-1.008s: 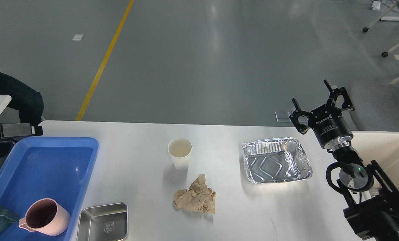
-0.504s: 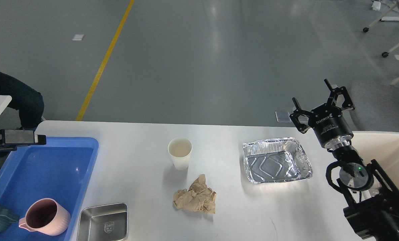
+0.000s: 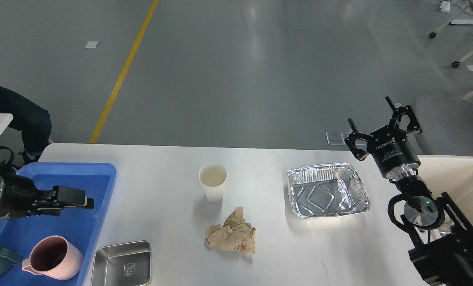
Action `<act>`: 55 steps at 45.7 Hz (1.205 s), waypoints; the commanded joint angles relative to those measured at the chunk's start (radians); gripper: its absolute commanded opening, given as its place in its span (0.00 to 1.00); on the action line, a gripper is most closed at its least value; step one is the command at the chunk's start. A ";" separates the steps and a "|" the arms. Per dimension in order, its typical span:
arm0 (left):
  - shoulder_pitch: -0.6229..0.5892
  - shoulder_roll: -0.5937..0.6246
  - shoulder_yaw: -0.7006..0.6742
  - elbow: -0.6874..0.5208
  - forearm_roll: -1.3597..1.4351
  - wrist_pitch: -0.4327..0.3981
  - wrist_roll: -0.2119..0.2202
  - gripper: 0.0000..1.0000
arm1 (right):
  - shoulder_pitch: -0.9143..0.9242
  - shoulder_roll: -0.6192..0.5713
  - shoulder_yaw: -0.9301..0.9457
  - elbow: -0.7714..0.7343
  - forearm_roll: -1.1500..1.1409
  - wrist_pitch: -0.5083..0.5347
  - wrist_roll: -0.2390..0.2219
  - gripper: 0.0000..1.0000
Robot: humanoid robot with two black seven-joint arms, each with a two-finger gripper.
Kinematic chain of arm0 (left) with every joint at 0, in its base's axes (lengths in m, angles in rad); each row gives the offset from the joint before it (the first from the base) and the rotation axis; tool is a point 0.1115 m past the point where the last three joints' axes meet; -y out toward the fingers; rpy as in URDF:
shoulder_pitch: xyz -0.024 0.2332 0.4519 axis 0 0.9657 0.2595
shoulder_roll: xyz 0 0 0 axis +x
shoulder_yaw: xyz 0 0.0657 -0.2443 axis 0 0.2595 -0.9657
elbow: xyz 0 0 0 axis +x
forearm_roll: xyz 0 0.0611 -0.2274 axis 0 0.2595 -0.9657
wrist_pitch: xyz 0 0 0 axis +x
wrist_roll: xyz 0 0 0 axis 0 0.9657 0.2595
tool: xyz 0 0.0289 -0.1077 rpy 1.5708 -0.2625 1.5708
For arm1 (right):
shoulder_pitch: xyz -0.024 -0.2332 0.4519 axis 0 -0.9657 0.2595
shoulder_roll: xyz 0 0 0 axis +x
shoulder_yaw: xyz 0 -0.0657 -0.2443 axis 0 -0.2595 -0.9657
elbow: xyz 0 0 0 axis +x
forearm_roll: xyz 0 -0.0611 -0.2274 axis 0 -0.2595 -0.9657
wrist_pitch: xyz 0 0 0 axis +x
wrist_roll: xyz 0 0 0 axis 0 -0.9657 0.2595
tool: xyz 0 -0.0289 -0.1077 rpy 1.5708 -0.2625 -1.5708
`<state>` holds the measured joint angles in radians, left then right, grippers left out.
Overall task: Tidy desktop
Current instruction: 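Raise the left gripper out of the blue bin, then reach the left gripper toward the small steel tray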
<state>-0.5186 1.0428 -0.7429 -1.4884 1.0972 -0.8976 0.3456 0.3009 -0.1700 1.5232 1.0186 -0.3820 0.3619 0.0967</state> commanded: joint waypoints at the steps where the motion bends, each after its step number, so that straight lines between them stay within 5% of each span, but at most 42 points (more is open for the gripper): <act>1: -0.004 -0.101 -0.001 0.043 0.003 -0.003 0.122 0.98 | -0.002 0.001 0.000 0.000 0.000 0.000 0.000 1.00; 19: -0.066 -0.303 0.000 0.165 0.003 -0.021 0.190 0.99 | -0.017 0.001 0.006 0.002 0.000 0.002 0.003 1.00; 23: -0.070 -0.349 -0.001 0.172 0.001 -0.049 0.246 0.99 | -0.020 0.001 0.006 0.002 0.000 0.002 0.003 1.00; 33: -0.072 -0.464 0.000 0.186 -0.003 -0.060 0.464 0.98 | -0.023 0.001 0.008 0.002 0.000 0.002 0.003 1.00; 47: -0.078 -0.550 -0.004 0.195 -0.007 -0.062 0.486 0.99 | -0.029 0.000 0.012 0.002 0.000 0.002 0.003 1.00; 55: -0.075 -0.566 -0.004 0.194 -0.045 -0.062 0.562 0.99 | -0.029 0.000 0.014 0.002 0.000 0.002 0.003 1.00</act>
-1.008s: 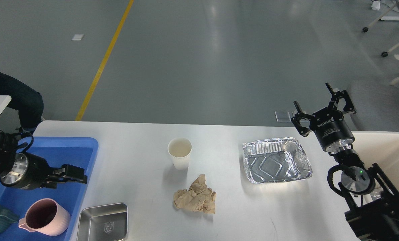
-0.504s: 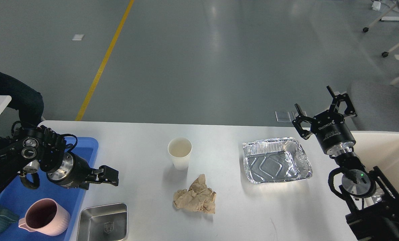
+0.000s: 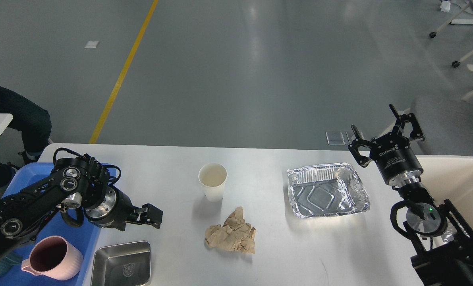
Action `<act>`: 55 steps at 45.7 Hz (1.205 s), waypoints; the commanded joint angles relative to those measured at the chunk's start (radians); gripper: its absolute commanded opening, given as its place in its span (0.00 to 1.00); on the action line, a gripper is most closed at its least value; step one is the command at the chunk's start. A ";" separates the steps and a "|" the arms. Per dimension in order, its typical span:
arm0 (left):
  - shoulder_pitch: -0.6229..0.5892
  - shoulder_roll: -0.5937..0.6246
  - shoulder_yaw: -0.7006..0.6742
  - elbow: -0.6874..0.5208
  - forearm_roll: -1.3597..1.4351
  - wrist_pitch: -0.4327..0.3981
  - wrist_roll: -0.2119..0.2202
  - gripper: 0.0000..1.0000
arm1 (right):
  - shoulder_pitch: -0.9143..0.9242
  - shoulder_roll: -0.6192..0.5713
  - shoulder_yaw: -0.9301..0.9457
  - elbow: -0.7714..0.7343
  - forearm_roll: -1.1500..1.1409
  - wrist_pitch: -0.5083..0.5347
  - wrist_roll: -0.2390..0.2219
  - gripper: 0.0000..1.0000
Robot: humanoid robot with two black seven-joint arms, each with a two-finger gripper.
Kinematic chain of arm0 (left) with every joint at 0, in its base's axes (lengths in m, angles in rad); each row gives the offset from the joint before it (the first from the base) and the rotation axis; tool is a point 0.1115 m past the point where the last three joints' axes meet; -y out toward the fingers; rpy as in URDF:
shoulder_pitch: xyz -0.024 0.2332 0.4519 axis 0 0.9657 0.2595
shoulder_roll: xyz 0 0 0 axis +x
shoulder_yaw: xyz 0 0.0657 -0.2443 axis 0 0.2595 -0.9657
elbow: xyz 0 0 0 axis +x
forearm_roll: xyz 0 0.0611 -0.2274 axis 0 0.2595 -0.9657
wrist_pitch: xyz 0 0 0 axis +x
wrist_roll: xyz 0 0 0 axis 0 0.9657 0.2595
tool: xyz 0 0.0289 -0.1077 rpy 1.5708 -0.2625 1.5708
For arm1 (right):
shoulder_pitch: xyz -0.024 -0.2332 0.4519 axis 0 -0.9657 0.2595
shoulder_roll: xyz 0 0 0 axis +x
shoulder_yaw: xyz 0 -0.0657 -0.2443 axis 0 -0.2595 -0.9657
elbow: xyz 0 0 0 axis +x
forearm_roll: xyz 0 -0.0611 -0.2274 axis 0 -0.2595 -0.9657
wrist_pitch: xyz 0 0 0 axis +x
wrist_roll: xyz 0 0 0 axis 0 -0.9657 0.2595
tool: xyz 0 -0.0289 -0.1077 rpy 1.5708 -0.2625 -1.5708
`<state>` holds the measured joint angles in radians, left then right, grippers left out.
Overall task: Tidy desktop
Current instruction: 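Reach the left gripper toward the small steel tray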
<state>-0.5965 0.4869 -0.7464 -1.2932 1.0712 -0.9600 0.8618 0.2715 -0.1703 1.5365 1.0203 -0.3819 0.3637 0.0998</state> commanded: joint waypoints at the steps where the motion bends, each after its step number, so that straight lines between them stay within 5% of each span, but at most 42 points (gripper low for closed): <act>1: 0.001 -0.024 -0.001 -0.001 -0.022 0.000 0.057 0.99 | 0.000 0.000 0.001 0.000 0.000 0.000 0.000 1.00; 8: 0.001 -0.064 0.004 -0.001 -0.053 0.000 0.098 0.99 | -0.008 -0.011 0.002 0.007 0.000 0.000 0.000 1.00; 55: -0.011 -0.091 0.073 0.002 -0.165 0.000 0.098 0.99 | -0.008 -0.021 0.004 0.009 0.000 0.000 0.000 1.00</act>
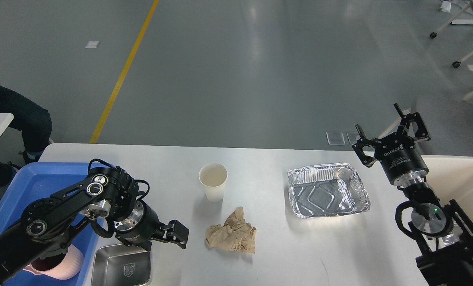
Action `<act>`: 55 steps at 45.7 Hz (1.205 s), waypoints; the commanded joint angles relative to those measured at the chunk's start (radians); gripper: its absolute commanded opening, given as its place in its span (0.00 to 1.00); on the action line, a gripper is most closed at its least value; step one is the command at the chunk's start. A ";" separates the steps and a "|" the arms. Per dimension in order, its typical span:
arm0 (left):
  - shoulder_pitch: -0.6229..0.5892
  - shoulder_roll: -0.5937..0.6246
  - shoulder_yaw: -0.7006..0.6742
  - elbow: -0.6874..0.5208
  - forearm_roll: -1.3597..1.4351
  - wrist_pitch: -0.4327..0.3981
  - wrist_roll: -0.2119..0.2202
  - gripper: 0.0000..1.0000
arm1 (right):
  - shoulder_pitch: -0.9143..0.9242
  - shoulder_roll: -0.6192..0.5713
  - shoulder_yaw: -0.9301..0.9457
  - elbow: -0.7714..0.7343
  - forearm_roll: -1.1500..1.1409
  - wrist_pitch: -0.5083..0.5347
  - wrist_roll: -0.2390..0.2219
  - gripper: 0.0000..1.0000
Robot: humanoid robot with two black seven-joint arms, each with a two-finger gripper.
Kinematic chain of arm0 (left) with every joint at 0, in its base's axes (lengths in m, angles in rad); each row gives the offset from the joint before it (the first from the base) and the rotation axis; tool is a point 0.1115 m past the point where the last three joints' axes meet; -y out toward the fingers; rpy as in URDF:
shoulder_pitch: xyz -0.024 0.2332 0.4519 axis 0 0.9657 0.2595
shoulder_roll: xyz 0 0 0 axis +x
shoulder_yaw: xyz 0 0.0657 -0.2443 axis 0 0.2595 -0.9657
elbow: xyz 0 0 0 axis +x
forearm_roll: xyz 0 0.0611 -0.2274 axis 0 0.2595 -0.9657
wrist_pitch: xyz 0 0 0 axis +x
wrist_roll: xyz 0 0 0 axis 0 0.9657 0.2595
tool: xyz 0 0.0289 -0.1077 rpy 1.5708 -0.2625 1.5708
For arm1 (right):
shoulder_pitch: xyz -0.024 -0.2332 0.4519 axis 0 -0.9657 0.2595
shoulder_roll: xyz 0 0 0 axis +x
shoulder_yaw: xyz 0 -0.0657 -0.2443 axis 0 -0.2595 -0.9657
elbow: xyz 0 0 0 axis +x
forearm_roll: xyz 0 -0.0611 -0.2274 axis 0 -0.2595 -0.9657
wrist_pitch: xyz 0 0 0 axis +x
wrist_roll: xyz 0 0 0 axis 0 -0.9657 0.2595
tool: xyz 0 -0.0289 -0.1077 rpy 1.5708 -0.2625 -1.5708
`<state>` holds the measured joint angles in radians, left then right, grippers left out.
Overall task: Tidy desktop
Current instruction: 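Reach the left gripper toward the small steel tray, then grasp the steel tray edge and slide it farther from the robot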
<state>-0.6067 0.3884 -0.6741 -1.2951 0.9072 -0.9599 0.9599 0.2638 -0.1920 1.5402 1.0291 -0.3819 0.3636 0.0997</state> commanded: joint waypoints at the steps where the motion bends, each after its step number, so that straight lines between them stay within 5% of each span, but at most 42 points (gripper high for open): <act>1: 0.001 0.010 0.002 0.005 -0.001 0.000 0.000 0.99 | 0.000 0.000 0.000 0.000 0.000 0.000 0.000 1.00; 36: 0.018 0.018 0.036 0.076 0.002 0.000 0.000 0.98 | 0.000 -0.001 0.011 0.000 0.000 0.000 0.000 1.00; 45: 0.018 0.018 0.042 0.076 0.001 0.000 0.000 0.74 | 0.000 -0.001 0.011 0.000 0.000 0.000 0.000 1.00; 55: 0.018 0.018 0.050 0.076 0.005 0.000 0.000 0.23 | -0.006 -0.001 0.011 0.000 0.000 0.000 0.000 1.00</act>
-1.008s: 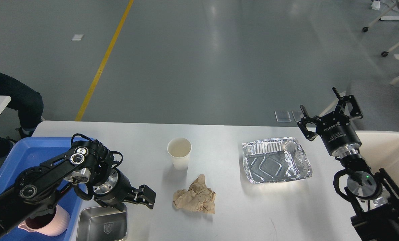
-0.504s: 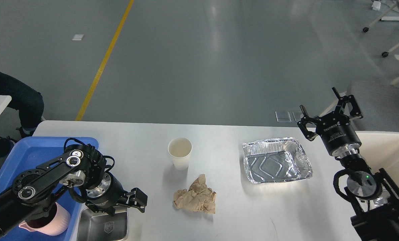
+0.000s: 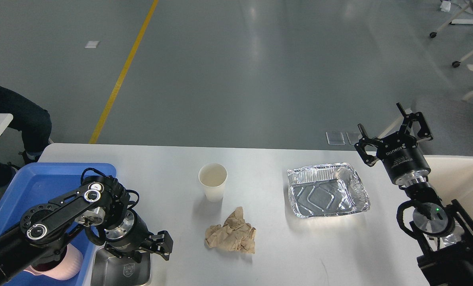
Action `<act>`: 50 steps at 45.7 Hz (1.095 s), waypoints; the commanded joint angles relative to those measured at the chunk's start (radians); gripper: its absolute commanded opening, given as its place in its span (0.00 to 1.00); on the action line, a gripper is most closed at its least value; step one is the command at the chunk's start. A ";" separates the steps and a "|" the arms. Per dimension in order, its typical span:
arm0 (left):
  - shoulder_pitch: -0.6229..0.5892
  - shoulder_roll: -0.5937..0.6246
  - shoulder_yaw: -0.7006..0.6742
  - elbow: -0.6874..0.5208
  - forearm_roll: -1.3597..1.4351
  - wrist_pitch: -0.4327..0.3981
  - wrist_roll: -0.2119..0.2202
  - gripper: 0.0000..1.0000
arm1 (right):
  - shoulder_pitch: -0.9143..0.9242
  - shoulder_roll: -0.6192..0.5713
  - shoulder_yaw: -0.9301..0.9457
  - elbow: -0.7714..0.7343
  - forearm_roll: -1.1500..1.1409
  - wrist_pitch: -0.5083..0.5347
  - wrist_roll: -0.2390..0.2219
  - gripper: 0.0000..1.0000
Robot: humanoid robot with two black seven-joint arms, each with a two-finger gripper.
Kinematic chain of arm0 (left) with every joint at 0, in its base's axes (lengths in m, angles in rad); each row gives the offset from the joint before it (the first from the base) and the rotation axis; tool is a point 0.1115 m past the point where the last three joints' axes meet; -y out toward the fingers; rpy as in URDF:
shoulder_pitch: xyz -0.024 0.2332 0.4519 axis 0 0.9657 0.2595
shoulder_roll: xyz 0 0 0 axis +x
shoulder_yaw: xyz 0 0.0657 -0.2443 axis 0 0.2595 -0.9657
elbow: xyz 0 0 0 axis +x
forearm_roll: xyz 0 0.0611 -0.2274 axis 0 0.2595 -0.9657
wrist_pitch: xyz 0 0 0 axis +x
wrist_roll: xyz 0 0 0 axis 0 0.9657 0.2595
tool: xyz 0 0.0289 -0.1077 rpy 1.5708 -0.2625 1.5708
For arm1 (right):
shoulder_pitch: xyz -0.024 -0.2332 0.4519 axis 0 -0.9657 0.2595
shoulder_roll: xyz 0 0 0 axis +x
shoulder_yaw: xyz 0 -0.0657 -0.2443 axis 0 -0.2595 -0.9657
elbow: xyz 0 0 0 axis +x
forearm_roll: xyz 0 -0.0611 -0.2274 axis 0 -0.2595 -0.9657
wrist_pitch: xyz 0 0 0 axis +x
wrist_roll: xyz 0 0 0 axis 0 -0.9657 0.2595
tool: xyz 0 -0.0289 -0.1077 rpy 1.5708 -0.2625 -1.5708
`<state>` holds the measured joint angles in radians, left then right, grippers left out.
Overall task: Tidy desktop
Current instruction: 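Grasp the steel tray edge and slide it farther from the robot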
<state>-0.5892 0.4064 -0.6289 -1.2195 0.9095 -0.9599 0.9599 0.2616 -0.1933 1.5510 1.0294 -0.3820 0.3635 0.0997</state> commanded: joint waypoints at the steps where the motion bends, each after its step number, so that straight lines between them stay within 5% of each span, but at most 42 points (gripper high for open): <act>1: 0.000 0.000 0.005 0.000 0.006 0.000 0.000 0.19 | -0.004 0.000 0.000 0.000 0.000 0.000 0.000 1.00; 15: 0.000 0.008 0.005 0.000 0.014 0.000 0.000 0.01 | -0.012 0.002 0.001 0.000 0.000 0.000 0.000 1.00; 50: -0.035 -0.020 -0.028 -0.003 0.042 0.000 0.000 0.00 | -0.013 0.000 0.001 0.000 0.000 0.002 0.000 1.00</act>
<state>-0.6048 0.4033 -0.6482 -1.2200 0.9519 -0.9601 0.9600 0.2484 -0.1928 1.5525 1.0294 -0.3820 0.3649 0.0997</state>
